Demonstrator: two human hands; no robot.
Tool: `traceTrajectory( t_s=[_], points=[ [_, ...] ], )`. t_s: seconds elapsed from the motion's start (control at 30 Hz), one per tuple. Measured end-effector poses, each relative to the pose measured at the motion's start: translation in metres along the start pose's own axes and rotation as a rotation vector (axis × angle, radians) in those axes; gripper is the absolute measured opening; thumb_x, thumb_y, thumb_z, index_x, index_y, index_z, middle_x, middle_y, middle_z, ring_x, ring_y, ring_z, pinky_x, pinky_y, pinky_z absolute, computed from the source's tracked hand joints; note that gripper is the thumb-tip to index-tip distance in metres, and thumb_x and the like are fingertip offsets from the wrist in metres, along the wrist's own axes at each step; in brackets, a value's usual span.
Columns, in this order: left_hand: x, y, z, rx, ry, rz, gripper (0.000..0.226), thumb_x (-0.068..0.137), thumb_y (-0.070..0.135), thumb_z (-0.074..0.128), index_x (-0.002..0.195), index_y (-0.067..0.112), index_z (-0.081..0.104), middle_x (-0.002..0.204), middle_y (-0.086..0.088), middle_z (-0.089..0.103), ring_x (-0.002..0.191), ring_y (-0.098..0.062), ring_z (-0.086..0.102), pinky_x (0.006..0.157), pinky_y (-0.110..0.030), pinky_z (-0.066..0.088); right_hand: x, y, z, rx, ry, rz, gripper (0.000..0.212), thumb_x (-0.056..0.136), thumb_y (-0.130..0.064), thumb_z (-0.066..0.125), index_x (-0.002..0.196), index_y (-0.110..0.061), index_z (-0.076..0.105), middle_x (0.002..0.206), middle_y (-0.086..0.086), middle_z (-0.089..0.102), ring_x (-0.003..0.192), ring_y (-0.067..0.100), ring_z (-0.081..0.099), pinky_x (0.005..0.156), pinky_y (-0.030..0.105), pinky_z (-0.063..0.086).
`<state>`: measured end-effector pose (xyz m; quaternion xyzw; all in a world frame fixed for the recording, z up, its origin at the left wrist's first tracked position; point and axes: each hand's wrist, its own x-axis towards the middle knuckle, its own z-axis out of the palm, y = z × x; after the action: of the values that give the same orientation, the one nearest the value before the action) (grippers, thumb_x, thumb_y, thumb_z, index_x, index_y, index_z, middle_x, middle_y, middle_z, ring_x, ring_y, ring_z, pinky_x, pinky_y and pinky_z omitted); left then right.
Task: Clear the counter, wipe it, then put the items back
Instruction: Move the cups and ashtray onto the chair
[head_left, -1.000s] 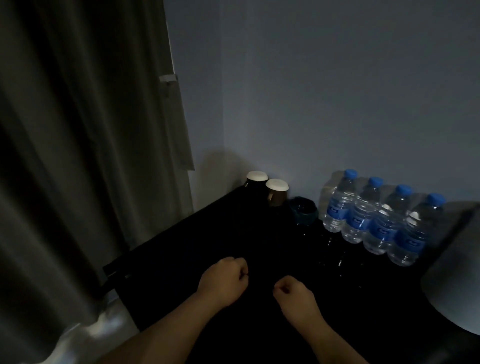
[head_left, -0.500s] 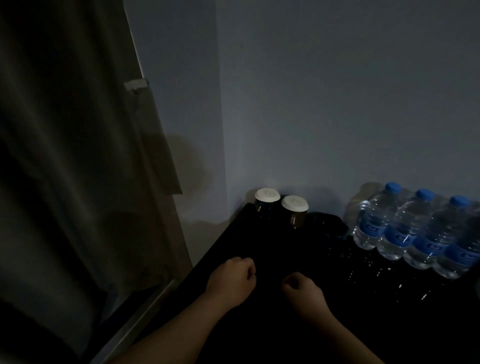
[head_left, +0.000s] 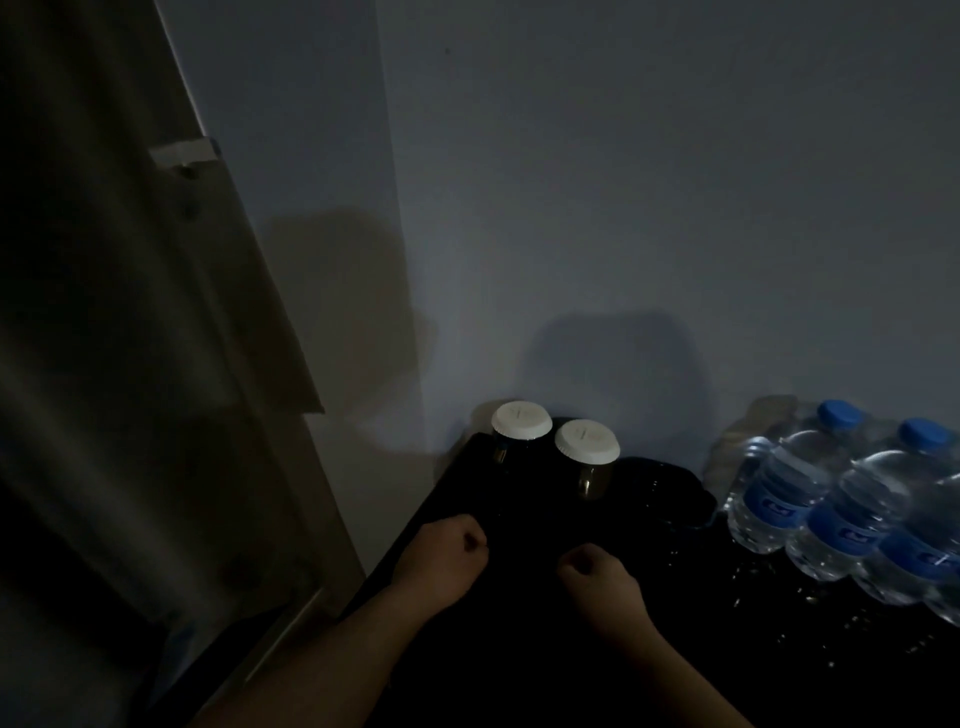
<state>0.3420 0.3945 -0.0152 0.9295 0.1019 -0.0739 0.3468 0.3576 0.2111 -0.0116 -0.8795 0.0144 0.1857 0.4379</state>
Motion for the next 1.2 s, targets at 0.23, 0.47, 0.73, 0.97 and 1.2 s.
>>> traceTrajectory(
  t_s=[0.23, 0.47, 0.73, 0.97, 1.2],
  points=[
    [0.076, 0.009, -0.003, -0.259, 0.049, -0.126, 0.014, 0.09, 0.018, 0.056, 0.08, 0.027, 0.052, 0.087, -0.004, 0.063, 0.078, -0.021, 0.059, 0.079, -0.031, 0.05, 0.049, -0.013, -0.007, 0.201, 0.196, 0.092, 0.028, 0.093, -0.016, 0.048, 0.12, -0.009, 0.054, 0.106, 0.006, 0.058, 0.093, 0.019, 0.056, 0.077, 0.026, 0.04],
    [0.133, 0.029, -0.001, -0.561, 0.009, -0.305, 0.052, 0.092, 0.048, 0.046, 0.129, 0.012, 0.045, 0.123, -0.016, 0.057, 0.098, -0.031, 0.061, 0.079, -0.036, 0.052, 0.105, -0.014, -0.002, 0.389, 0.357, 0.234, 0.04, 0.096, -0.032, 0.045, 0.119, -0.002, 0.057, 0.115, 0.016, 0.062, 0.104, 0.03, 0.06, 0.08, 0.034, 0.045],
    [0.161, 0.027, 0.0, -0.721, -0.202, -0.387, 0.047, 0.096, 0.053, 0.035, 0.111, 0.014, 0.055, 0.093, -0.004, 0.058, 0.066, -0.015, 0.053, 0.054, -0.024, 0.036, 0.125, -0.027, -0.004, 0.968, 0.219, 0.387, 0.05, 0.098, -0.041, 0.04, 0.133, -0.005, 0.046, 0.122, 0.019, 0.059, 0.107, 0.034, 0.057, 0.095, 0.045, 0.046],
    [0.161, 0.026, 0.007, -0.829, -0.212, -0.399, 0.047, 0.094, 0.051, 0.044, 0.067, 0.013, 0.05, 0.065, 0.0, 0.05, 0.053, -0.013, 0.045, 0.05, -0.023, 0.035, 0.128, -0.024, -0.001, 0.914, 0.126, 0.399, 0.046, 0.096, -0.05, 0.034, 0.079, -0.011, 0.052, 0.073, 0.006, 0.053, 0.066, 0.02, 0.051, 0.06, 0.03, 0.039],
    [0.13, 0.017, 0.006, -0.76, -0.204, -0.332, 0.04, 0.098, 0.041, 0.042, 0.071, 0.013, 0.048, 0.066, -0.001, 0.049, 0.054, -0.012, 0.044, 0.05, -0.023, 0.034, 0.106, -0.019, 0.011, 0.867, 0.131, 0.389, 0.028, 0.099, -0.035, 0.037, 0.095, -0.011, 0.05, 0.073, 0.006, 0.051, 0.061, 0.019, 0.048, 0.055, 0.028, 0.036]
  ],
)
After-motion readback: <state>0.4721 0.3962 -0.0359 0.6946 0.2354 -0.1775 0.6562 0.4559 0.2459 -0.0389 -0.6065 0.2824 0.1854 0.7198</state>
